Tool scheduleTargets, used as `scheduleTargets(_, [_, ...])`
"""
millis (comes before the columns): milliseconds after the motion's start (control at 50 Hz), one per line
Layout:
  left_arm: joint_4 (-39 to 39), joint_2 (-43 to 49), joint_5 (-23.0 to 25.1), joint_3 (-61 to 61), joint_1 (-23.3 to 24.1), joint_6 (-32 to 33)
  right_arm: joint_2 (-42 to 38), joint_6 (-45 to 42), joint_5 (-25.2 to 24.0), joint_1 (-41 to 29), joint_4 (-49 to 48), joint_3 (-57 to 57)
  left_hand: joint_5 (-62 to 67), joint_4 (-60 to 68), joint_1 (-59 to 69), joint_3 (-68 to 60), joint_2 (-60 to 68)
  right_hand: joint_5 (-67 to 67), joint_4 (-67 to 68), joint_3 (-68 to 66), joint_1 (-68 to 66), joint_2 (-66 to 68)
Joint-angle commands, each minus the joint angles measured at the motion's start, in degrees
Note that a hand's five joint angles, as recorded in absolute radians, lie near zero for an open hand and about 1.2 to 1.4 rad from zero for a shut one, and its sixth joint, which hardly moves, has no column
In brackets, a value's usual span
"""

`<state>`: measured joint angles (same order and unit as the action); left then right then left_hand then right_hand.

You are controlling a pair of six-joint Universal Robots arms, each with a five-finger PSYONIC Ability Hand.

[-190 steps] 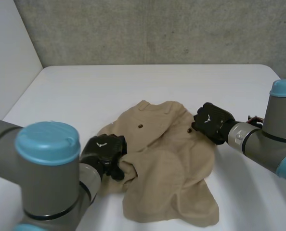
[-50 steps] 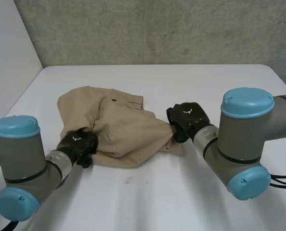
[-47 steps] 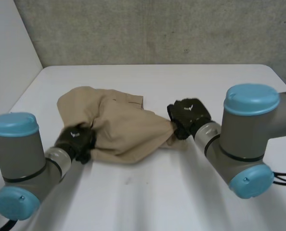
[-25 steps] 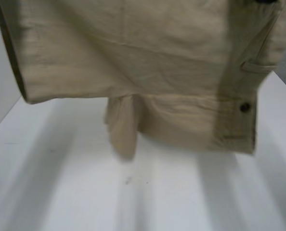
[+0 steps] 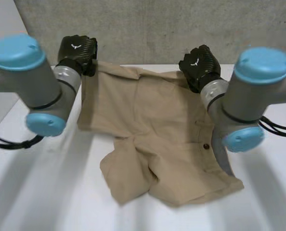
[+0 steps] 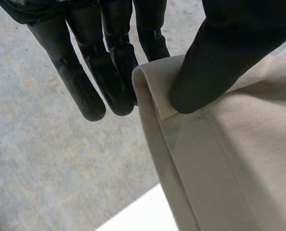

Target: Fold the shorts.

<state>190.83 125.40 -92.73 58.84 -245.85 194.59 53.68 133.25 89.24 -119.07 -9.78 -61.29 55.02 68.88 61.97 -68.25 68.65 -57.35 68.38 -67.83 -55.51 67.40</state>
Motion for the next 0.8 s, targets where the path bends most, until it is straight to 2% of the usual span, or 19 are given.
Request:
scheduleTargets(20, [6.5, 12.8, -4.3, -15.4, 0.1, 2.7, -12.8, -3.8, 2.9, 2.0, -22.4, 6.5, 15.0, 11.1, 18.0, -11.7, 11.4, -12.6, 11.6, -12.2, -24.5, 12.6])
scheduleTargets(60, [7.8, 15.7, -3.9, -18.7, 0.2, 4.0, -15.2, -5.4, 2.8, 2.6, -24.0, 7.8, 15.0, 11.1, 18.0, -11.7, 11.4, -10.0, 9.0, -9.6, -21.9, 10.0])
scheduleTargets(80, [8.5, 16.7, -3.9, -19.6, 0.3, 4.3, -17.3, -6.8, 2.7, 2.8, -24.1, 9.2, 15.0, 11.1, 18.0, -11.7, 11.4, 29.6, -30.6, 30.1, 17.8, -29.7])
scheduleTargets(100, [10.1, 18.4, -3.9, -20.7, 0.5, 4.8, -18.1, -7.5, 2.5, 2.8, -24.1, 9.7, 15.0, 11.1, 18.0, -11.7, 11.4, 47.7, -48.7, 48.1, 35.8, -47.7])
scheduleTargets(120, [11.0, 19.3, -3.8, -21.0, 0.5, 5.0, -18.8, -8.1, 2.3, 2.8, -24.1, 10.3, -1.5, -5.3, 1.6, 4.7, -5.1, 57.4, -58.4, 57.8, 45.5, -57.4])
scheduleTargets(140, [11.5, 19.9, -3.8, -21.2, 0.6, 5.1, -19.7, -8.4, 1.8, 2.9, -24.1, 10.8, -19.8, -23.7, -16.7, 23.0, -23.4, 57.4, -58.4, 57.8, 45.5, -57.4])
scheduleTargets(160, [12.5, 20.8, -3.8, -21.4, 0.8, 5.2, -19.7, -8.4, 1.5, 3.0, -24.1, 10.8, -55.0, -58.9, -52.0, 58.3, -58.6, 57.4, -58.4, 57.8, 45.5, -57.4])
scheduleTargets(260, [14.2, 21.3, -3.4, -19.7, 1.9, 5.1, -18.0, -7.2, 2.2, 3.1, -23.9, 9.4, -55.0, -58.9, -52.0, 58.3, -58.6, 57.4, -58.4, 57.8, 45.5, -57.4])
scheduleTargets(360, [14.0, 18.1, -3.9, -13.3, 3.3, 5.0, -9.7, -2.6, 2.5, 3.7, -22.5, 1.6, -55.0, -58.9, -52.0, 58.3, -58.6, 57.4, -58.4, 57.8, 45.5, -57.4])
scheduleTargets(420, [13.6, 12.0, -4.0, -5.8, 4.7, 5.0, -3.5, -0.1, 0.8, 5.3, -18.3, -4.2, -55.0, -58.9, -52.0, 58.3, -58.6, 57.4, -58.4, 57.8, 45.5, -57.4])
scheduleTargets(500, [12.8, 3.3, -4.0, 6.2, 5.6, 4.8, 4.7, 3.7, -3.8, 7.7, -6.1, -11.3, -54.3, -58.2, -51.3, 57.5, -57.9, 57.4, -58.4, 57.8, 45.5, -57.4])
scheduleTargets(560, [10.9, -4.1, -4.0, 15.2, 6.8, 4.5, 8.1, 6.2, -5.7, 9.6, 0.1, -14.6, -53.6, -57.5, -50.6, 56.9, -57.3, 57.4, -58.4, 57.8, 45.5, -57.4])
scheduleTargets(580, [10.1, -5.7, -4.0, 17.3, 7.2, 4.4, 10.0, 8.1, -7.3, 11.0, 4.4, -16.7, -52.8, -56.7, -49.7, 56.0, -56.4, 57.4, -58.4, 57.8, 45.5, -57.4])
scheduleTargets(640, [6.5, -11.7, -4.0, 25.2, 8.8, 3.6, 13.0, 9.8, -11.0, 13.2, 9.4, -20.3, -52.5, -56.3, -49.4, 55.7, -56.1, 57.4, -58.4, 57.8, 45.5, -57.4])
scheduleTargets(660, [4.5, -14.2, -4.0, 28.7, 9.8, 2.7, 14.9, 9.9, -13.9, 14.7, 12.7, -22.6, -51.6, -55.5, -48.6, 54.9, -55.2, 57.4, -58.4, 57.8, 45.5, -57.4])
scheduleTargets(720, [1.5, -17.5, -3.9, 33.6, 10.9, 0.3, 17.7, 8.9, -19.6, 17.5, 16.5, -26.9, -51.3, -55.1, -48.2, 54.5, -54.9, 57.4, -58.4, 57.8, 45.5, -57.4])
scheduleTargets(740, [-0.4, -18.9, -3.9, 36.2, 11.7, -1.7, 18.9, 7.7, -23.1, 19.0, 17.9, -29.3, -50.1, -54.0, -47.1, 53.3, -53.7, 54.6, -55.7, 55.1, 42.8, -54.7])
scheduleTargets(800, [-2.8, -20.4, -3.9, 39.7, 12.8, -5.4, 20.3, 4.1, -28.8, 22.6, 18.7, -34.8, -45.2, -49.1, -42.2, 48.5, -48.9, 50.6, -51.6, 51.0, 38.7, -50.6])
